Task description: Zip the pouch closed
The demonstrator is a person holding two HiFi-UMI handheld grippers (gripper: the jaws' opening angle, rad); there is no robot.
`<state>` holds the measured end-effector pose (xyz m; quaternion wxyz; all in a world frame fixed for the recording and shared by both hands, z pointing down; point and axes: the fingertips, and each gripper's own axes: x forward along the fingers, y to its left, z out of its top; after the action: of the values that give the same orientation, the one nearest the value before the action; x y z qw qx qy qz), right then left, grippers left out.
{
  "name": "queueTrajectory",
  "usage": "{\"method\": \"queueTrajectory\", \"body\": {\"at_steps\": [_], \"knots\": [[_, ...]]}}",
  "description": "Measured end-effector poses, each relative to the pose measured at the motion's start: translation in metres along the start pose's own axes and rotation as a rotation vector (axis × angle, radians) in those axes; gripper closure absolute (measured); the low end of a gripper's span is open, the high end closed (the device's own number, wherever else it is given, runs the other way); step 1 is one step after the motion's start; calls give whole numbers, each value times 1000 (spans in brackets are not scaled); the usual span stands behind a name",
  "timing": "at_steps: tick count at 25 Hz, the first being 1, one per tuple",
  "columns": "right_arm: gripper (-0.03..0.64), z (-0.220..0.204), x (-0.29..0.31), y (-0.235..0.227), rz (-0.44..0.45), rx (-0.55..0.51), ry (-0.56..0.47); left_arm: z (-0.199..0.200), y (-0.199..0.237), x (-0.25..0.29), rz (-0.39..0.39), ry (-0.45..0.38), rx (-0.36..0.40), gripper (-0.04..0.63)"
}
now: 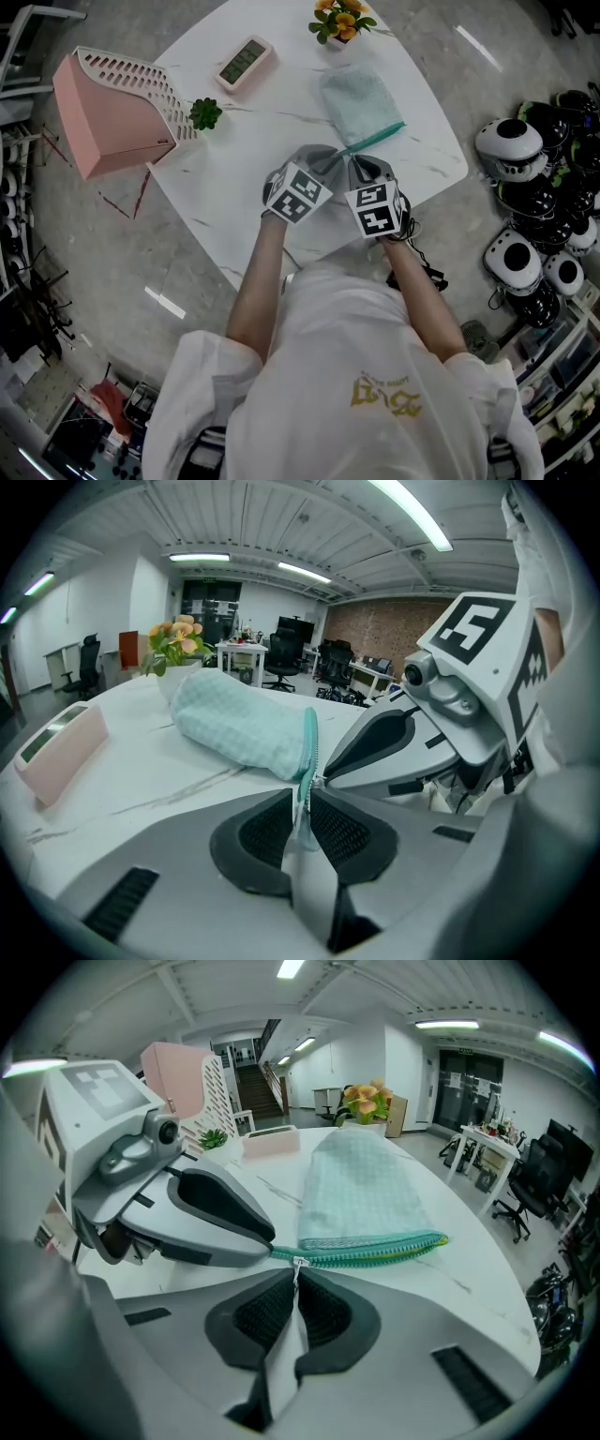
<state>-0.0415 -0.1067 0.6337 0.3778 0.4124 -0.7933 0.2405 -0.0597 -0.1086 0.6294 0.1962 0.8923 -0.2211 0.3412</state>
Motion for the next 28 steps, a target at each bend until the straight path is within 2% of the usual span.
{"method": "queueTrajectory", "body": {"at_steps": [5, 8, 19, 28], "knots": [[598, 0, 1, 4, -7, -45, -1, -3, -4, 6, 16, 42, 74, 508], [600, 1, 1, 3, 0, -72, -2, -4, -4, 9, 29, 58, 115, 558], [600, 0, -2, 2, 6, -126, 4, -5, -6, 7, 19, 60, 100, 560], [600, 2, -3, -1, 10, -116, 4, -3, -5, 4, 19, 58, 90, 560]]}}
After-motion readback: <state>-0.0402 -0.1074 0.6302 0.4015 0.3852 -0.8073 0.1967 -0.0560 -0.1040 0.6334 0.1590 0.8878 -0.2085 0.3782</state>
